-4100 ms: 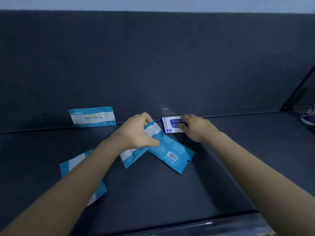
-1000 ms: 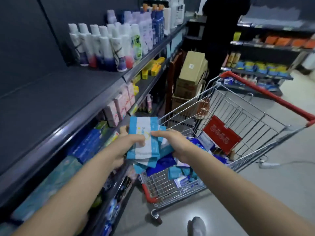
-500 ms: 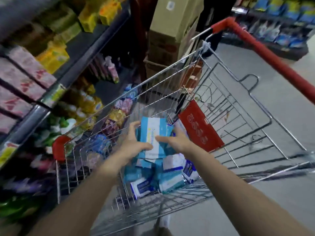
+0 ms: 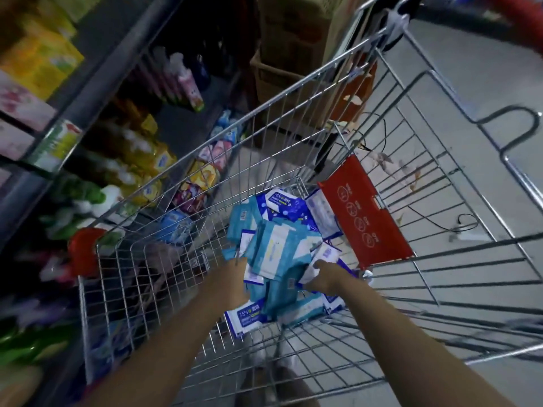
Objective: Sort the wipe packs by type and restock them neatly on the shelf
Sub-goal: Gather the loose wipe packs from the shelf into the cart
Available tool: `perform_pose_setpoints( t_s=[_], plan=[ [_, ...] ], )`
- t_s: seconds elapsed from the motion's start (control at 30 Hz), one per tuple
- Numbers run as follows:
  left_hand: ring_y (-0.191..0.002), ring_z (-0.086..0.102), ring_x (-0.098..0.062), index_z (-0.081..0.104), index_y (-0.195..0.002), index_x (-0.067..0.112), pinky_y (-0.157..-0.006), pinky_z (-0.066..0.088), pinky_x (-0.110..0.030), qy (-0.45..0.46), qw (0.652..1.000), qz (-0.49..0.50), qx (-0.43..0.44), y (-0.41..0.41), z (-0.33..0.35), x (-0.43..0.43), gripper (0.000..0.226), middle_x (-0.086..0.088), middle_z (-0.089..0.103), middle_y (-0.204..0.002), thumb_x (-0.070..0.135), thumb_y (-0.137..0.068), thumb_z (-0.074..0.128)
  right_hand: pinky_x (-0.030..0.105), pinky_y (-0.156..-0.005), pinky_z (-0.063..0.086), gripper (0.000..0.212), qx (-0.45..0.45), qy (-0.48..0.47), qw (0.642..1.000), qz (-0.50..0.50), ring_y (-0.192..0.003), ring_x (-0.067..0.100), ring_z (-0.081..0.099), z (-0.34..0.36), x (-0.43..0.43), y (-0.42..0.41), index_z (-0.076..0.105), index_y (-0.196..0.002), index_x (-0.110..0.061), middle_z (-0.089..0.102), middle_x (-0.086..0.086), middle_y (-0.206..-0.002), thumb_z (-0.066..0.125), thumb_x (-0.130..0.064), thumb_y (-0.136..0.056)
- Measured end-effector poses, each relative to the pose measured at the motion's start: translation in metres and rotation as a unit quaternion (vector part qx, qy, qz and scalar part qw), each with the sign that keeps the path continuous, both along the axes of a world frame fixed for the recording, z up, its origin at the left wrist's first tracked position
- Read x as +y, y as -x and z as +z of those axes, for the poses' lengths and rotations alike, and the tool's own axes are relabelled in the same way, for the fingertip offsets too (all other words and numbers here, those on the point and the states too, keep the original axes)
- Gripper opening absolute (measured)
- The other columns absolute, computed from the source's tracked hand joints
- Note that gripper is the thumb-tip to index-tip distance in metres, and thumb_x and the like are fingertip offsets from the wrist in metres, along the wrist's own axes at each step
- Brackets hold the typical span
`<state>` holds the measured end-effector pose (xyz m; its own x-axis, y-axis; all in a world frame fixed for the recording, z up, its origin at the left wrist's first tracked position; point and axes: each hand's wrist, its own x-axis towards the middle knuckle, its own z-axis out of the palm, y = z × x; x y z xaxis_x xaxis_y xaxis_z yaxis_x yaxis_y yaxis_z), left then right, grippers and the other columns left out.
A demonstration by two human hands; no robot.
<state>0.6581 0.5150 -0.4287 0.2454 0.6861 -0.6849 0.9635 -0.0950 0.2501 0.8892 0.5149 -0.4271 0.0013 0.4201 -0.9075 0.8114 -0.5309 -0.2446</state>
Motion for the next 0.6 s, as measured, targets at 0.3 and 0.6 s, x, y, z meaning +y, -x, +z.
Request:
perform_pose_setpoints(
  t_s=[0.3,0.6],
  plan=[
    [-0.146,0.007,-0.026,-0.005,-0.153,0.031,-0.114,0.019,-0.046,-0.129,0.985,-0.111,0.0,-0.038,-0.033,0.013,0.092,-0.003,-0.006,-0.161,0.037,-0.088,0.06,0.044,-0.099,0.045,0.106,0.071,-0.124,0.979,-0.142,-0.133,0.037,0.039,-0.047,0.007,0.031,0.0,-0.153,-0.023,0.021,0.012,-0.155,0.068,-0.014,-0.072],
    [-0.146,-0.013,-0.027,0.001,-0.151,0.037,-0.117,0.017,-0.051,-0.077,0.99,0.047,-0.107,-0.012,-0.113,-0.001,0.106,-0.001,-0.017,-0.159,0.049,-0.074,0.074,0.029,-0.08,0.048,0.071,0.111,-0.197,0.933,-0.281,-0.106,0.025,0.057,-0.092,0.0,0.072,0.04,-0.144,-0.021,0.06,0.014,-0.124,0.057,-0.011,-0.076]
  ],
)
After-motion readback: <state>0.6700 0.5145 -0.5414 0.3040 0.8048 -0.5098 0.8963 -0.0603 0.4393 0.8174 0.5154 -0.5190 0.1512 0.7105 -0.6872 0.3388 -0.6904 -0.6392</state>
